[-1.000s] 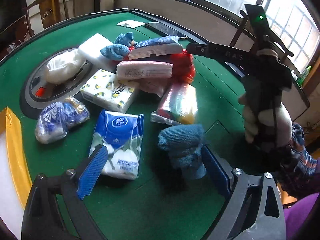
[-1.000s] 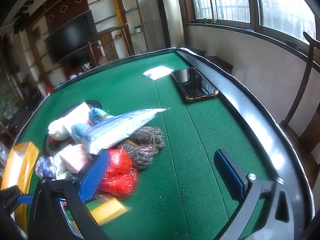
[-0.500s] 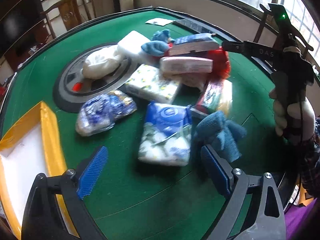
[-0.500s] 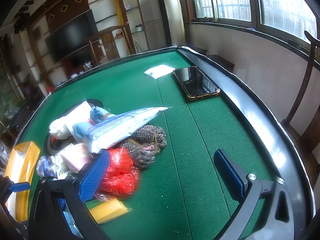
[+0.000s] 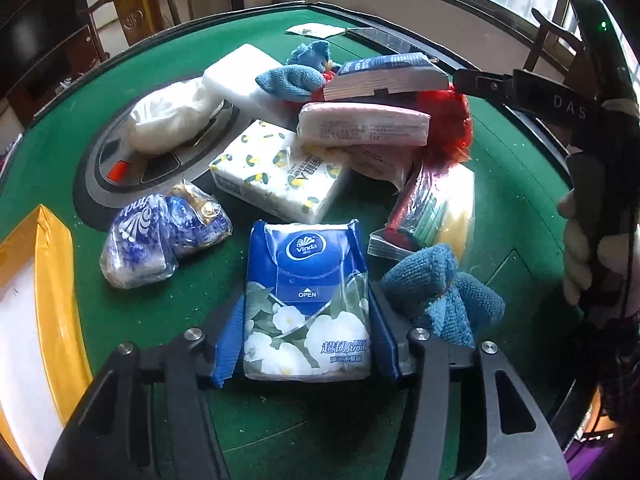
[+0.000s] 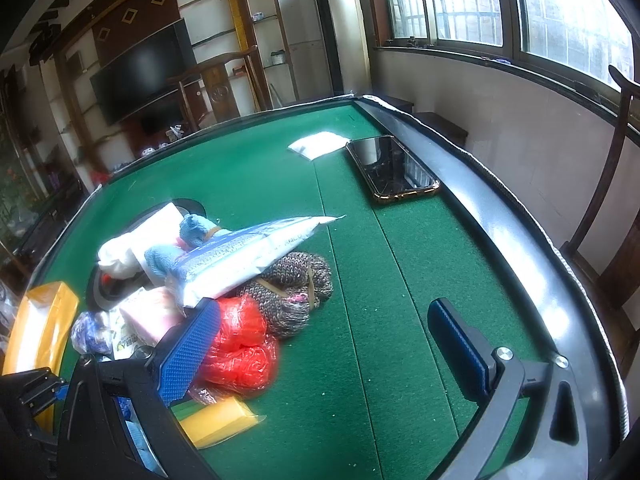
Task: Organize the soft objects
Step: 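Reach the left tool to the blue Vinda tissue pack and grasp it, then carry the Vinda pack into the tray with left tool while right tool drops blue towel, then grasp the blue-and-white patterned bag with the left tool, then place the patterned bag in the tray with left tool while right tool grasps white bundle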
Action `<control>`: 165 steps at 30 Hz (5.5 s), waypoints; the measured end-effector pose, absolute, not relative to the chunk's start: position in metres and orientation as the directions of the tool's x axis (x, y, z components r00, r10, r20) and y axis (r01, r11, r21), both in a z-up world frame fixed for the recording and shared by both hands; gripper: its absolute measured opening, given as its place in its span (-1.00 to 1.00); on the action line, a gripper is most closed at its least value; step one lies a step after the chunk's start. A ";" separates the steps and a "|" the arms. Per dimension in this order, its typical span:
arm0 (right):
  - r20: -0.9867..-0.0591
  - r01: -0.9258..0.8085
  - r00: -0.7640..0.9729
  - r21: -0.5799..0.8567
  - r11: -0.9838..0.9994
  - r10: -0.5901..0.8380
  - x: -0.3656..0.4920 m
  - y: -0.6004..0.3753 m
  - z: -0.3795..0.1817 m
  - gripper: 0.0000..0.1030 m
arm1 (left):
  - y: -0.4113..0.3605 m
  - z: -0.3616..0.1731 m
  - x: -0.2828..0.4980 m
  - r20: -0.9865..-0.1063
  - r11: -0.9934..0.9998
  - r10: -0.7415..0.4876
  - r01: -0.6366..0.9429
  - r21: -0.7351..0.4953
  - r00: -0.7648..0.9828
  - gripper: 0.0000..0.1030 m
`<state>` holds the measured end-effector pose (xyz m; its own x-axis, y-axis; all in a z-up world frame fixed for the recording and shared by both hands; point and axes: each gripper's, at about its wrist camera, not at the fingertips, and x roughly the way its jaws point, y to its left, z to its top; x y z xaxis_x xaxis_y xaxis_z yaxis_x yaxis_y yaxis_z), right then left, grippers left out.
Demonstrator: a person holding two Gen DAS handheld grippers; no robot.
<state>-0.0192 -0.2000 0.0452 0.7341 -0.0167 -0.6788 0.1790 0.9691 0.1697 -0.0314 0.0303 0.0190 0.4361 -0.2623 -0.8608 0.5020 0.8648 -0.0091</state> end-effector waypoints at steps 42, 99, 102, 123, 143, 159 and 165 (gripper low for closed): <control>-0.689 -0.403 0.492 0.361 0.841 0.532 -0.046 -0.019 0.101 -0.41 | 0.257 0.096 -0.099 -0.646 0.928 -0.320 0.094 -0.360 0.693 -0.01; -0.564 -0.033 0.766 0.445 0.895 0.308 -0.015 -0.145 0.062 0.87 | 0.064 0.039 0.003 -0.886 0.937 -0.321 0.251 -0.244 0.336 0.51; -0.557 -0.027 0.775 0.444 0.895 0.300 -0.016 -0.146 0.063 0.87 | 0.068 0.055 -0.014 -0.865 0.942 -0.283 0.291 -0.168 0.415 0.51; -0.560 0.007 0.781 0.449 0.893 0.276 -0.015 -0.155 0.064 0.87 | 0.102 0.050 -0.017 -0.801 0.944 -0.329 0.198 -0.264 0.500 -0.18; -0.633 -0.220 0.481 0.583 0.782 0.607 0.051 -0.063 0.096 0.88 | 0.237 0.081 -0.119 -0.584 0.889 -0.354 0.069 -0.453 0.730 -0.17; -0.841 0.160 0.426 0.433 0.887 0.334 0.159 0.000 0.027 -0.13 | 0.313 0.049 -0.134 -0.606 0.844 -0.276 -0.113 -0.524 0.746 -0.17; -0.806 0.035 0.438 0.459 0.888 0.399 0.140 0.005 0.046 -0.34 | 0.318 0.048 -0.116 -0.657 0.862 -0.270 -0.127 -0.490 0.704 -0.17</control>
<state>0.1396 0.0048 0.0463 0.4375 0.3992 -0.8057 0.0352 0.8877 0.4590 -0.1165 0.3180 0.0476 0.7040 -0.2700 -0.6569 -0.1267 0.8623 -0.4902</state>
